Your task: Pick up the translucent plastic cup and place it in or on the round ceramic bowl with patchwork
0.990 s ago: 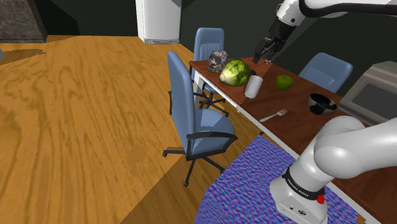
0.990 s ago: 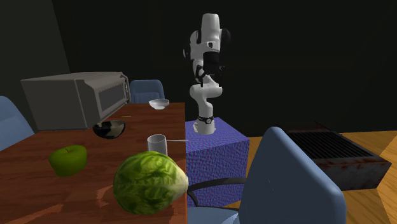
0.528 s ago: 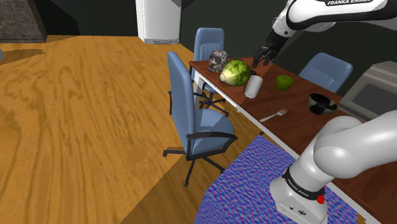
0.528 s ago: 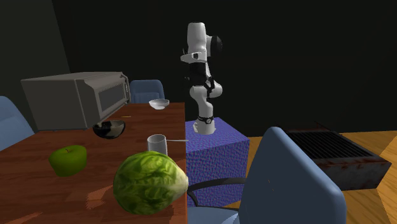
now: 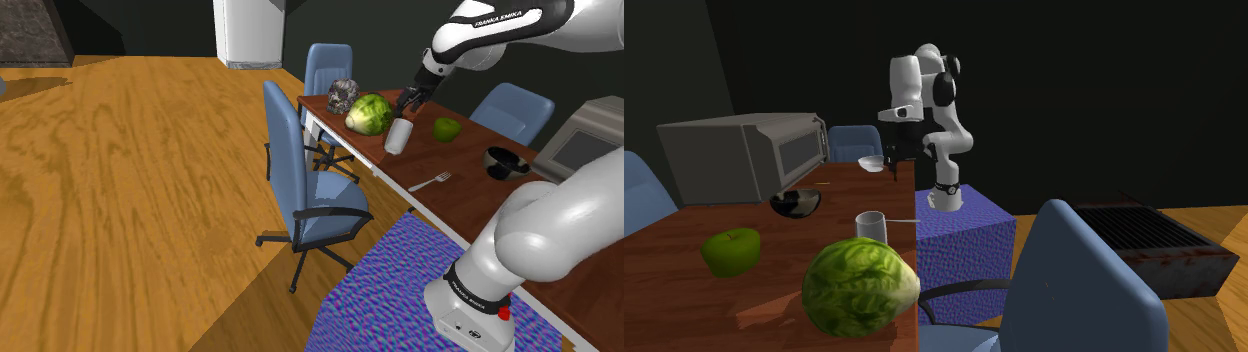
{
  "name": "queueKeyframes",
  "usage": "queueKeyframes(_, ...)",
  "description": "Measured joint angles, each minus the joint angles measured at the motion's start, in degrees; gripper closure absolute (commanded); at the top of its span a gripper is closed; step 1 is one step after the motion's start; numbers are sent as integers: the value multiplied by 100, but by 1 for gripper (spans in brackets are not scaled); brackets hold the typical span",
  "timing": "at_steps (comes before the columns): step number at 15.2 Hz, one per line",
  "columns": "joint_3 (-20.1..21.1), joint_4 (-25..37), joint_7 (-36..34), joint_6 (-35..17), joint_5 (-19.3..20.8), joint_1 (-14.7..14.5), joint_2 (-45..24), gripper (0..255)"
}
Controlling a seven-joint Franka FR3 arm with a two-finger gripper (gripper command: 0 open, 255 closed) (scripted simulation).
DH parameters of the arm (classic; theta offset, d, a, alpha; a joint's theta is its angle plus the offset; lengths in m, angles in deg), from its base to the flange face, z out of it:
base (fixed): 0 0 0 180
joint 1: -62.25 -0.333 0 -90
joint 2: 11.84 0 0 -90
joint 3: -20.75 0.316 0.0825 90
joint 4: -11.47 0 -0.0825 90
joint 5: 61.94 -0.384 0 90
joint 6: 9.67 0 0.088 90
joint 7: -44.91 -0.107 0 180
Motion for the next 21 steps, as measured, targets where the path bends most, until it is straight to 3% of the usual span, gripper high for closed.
queueKeyframes(3, -462, 248, 588, -283, -466, -156, -623, 0)
queueKeyframes(7, -1013, 686, 1606, -522, -1470, -297, -1635, 0)
queueKeyframes(10, -1137, 1008, 2209, -556, -2185, -241, -2284, 0)
queueKeyframes(16, -1028, 1047, 2681, -830, -2850, -116, -2849, 0)
queueKeyframes(21, -992, 1030, 2750, -898, -2960, -95, -2934, 0)
